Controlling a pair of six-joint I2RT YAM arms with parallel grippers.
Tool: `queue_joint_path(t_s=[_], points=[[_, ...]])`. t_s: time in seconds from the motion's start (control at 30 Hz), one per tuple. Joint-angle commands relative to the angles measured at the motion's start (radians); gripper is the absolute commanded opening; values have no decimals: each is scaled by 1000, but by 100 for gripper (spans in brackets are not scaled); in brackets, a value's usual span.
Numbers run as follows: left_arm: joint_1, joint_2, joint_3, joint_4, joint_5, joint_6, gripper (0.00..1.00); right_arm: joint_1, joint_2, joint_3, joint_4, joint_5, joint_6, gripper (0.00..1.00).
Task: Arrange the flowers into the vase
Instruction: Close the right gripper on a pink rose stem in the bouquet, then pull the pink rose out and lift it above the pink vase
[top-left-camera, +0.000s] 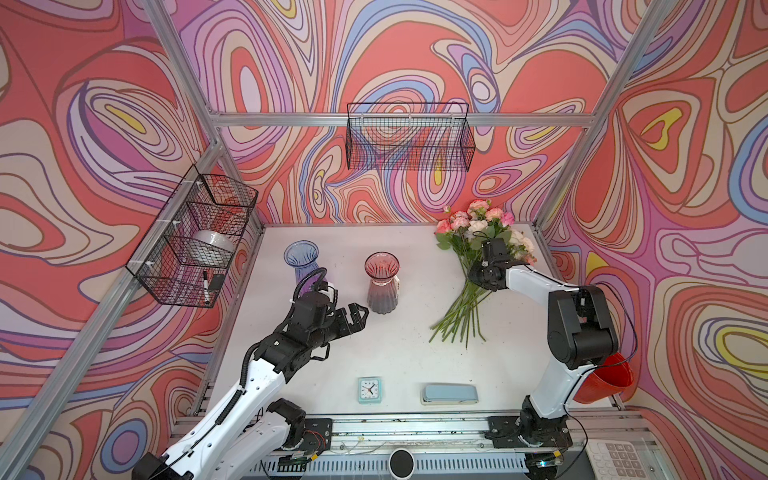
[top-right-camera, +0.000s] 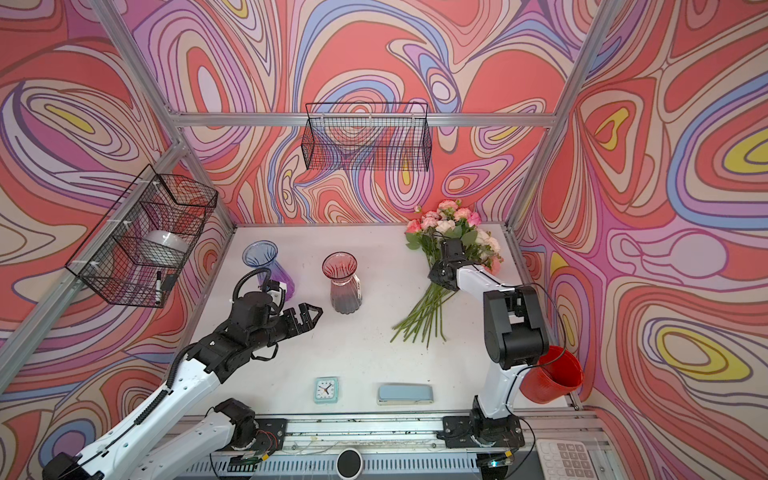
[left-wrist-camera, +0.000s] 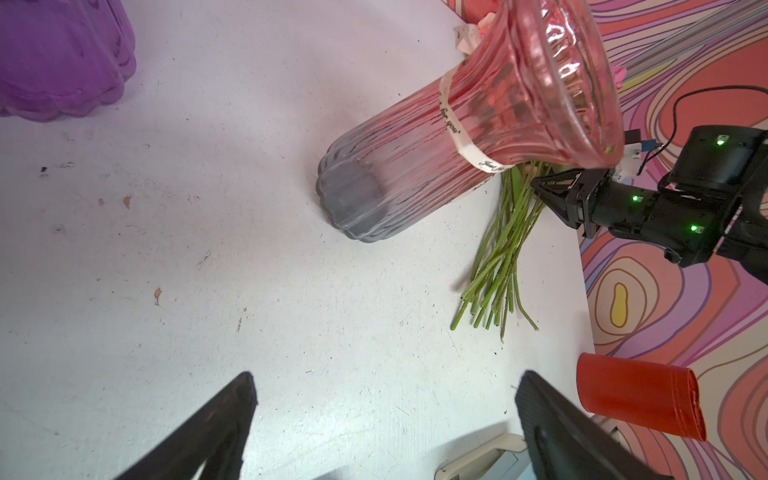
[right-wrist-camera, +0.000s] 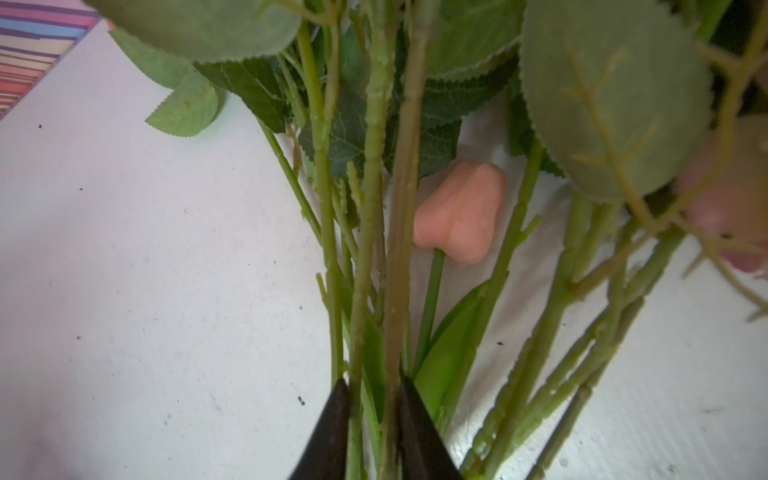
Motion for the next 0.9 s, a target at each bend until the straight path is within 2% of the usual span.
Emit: queue_joint_path(t_s=[0.0, 0.07, 0.23, 0.4, 0.6, 0.87], points=[[-5, 9, -6, 25, 3, -9, 100, -1, 0, -3, 1, 20, -20, 12], [-5, 12, -5, 23, 3, -9, 100, 0, -1, -8, 1, 18, -22, 9], [-5, 17, -5, 20, 7, -12, 100, -1, -5, -28, 8, 14, -23, 10], [-5, 20, 0, 20, 22, -21, 100, -1, -49, -56, 7, 17, -24, 4], [-5, 15, 18, 19, 45, -26, 100, 0, -234, -133, 0, -23, -2, 0], [-5, 0, 75, -11, 55, -2, 100, -1, -490, -230, 19, -141, -9, 0]])
